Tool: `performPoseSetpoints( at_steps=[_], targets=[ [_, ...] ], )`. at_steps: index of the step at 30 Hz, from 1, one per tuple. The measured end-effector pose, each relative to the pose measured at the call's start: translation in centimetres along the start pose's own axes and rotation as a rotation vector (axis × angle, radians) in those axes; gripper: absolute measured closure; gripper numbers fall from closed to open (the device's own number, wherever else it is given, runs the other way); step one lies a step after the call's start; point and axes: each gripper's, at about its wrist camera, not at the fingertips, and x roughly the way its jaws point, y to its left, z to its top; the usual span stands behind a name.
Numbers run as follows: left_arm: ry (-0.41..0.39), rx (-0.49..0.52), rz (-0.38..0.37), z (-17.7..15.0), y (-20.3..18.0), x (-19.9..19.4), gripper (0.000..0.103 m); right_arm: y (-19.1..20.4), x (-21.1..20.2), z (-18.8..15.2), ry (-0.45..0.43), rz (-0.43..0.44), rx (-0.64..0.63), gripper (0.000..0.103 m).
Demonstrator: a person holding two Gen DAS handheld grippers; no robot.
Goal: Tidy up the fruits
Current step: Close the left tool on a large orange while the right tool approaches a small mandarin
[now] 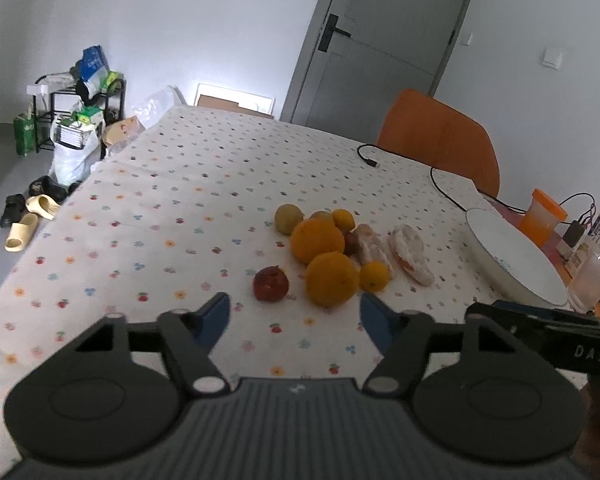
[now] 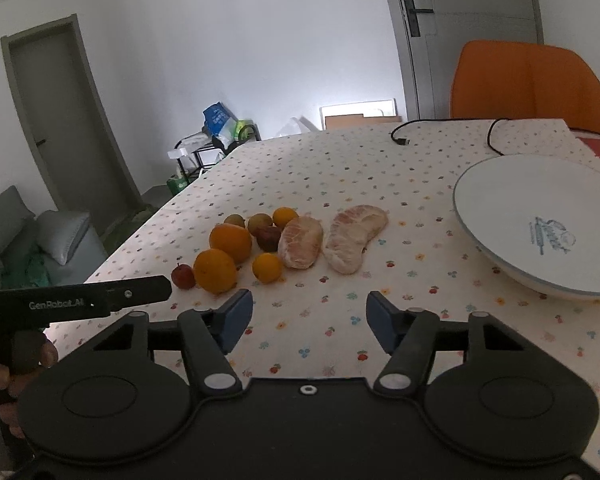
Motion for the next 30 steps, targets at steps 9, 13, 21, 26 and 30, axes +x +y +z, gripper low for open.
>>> performPoseSetpoints(
  at_steps=[9, 13, 21, 26, 30],
  targets=[
    [0.023, -0.031, -0.041, 0.5, -0.1, 2.1, 0.055, -0.5, 1.9, 0.2, 0.027, 0.048, 0.004, 0.054],
    [0.051, -0.036, -0.066, 0.7, -0.1, 3.1, 0.062, -0.5, 2.5, 0.3, 0.046, 0.090, 0.004, 0.063],
    [0.072, -0.040, -0.091, 1.1, -0.4, 4.4, 0.062, -0.7, 3.6, 0.5, 0.061, 0.108, 0.009, 0.067],
    [0.060, -0.032, -0.102, 1.4, -0.7, 4.8, 0.068, -1.1, 3.8, 0.8, 0.054, 0.107, 0.023, 0.067],
    [0.034, -0.021, -0.092, 1.4, -0.6, 4.2, 0.069, -1.0, 4.2, 1.0, 0.057, 0.114, 0.037, 0.068]
  ],
)
